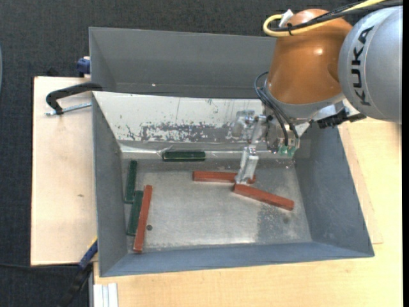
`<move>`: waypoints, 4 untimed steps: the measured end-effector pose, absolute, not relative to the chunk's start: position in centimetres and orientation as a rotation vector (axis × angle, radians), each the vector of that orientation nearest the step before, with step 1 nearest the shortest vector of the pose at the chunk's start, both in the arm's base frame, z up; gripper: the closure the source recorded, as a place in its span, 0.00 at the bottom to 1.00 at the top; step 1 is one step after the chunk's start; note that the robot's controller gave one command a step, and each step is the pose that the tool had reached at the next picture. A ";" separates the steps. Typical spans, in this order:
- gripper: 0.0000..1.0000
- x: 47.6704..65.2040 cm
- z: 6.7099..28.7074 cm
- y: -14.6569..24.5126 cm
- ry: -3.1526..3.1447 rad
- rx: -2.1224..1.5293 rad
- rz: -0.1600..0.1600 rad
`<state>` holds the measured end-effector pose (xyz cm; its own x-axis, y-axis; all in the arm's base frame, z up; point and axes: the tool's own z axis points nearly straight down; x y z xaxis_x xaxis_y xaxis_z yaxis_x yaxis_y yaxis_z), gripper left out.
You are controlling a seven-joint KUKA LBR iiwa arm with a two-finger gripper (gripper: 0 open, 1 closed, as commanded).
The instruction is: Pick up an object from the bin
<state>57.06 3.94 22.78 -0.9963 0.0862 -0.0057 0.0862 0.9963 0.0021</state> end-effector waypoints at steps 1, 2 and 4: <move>0.00 56.6 19.1 2.6 3.125 0.213 0.005; 0.00 57.4 13.1 1.4 3.127 0.239 0.002; 1.00 57.7 7.1 2.9 3.119 0.369 0.003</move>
Offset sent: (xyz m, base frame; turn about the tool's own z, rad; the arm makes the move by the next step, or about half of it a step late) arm 0.0092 -0.0353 -0.1400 0.0642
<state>57.66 2.86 7.10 -0.9724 0.2333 -0.0004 0.2333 0.9724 0.0017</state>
